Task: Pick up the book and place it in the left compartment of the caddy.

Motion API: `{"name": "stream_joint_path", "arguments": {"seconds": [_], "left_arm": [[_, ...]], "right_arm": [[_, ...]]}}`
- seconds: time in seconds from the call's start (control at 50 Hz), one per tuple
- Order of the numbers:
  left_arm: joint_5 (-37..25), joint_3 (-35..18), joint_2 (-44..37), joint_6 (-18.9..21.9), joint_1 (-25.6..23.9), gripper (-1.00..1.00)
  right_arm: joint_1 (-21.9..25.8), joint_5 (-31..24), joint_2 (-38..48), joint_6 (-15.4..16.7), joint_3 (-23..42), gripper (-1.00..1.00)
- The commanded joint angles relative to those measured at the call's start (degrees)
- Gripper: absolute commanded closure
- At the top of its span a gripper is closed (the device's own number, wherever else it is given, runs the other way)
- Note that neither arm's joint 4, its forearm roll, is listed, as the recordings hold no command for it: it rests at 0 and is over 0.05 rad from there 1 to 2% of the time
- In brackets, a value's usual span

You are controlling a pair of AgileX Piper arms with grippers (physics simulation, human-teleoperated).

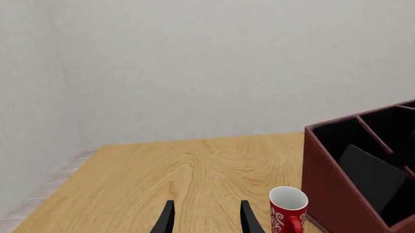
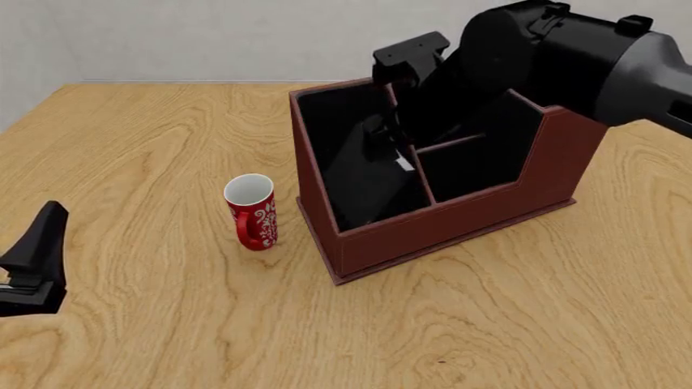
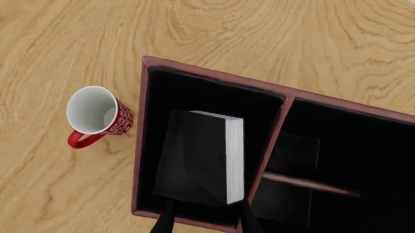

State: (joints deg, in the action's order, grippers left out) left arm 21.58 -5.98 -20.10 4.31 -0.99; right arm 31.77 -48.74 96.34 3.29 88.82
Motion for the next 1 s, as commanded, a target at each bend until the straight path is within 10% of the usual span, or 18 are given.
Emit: {"name": "stream_joint_path", "arguments": {"seconds": [0.02, 1.0], "left_arm": [[-1.6, 0.02, 0.37, -2.48, 1.32, -1.0], [-12.01, -4.04, 9.2, -3.69, -0.62, -1.0]], "right_arm": [[0.91, -1.77, -1.89, 3.38, -0.38, -1.0], [0.77, -14.43, -15.54, 4.66, 8.5, -1.0]]}}
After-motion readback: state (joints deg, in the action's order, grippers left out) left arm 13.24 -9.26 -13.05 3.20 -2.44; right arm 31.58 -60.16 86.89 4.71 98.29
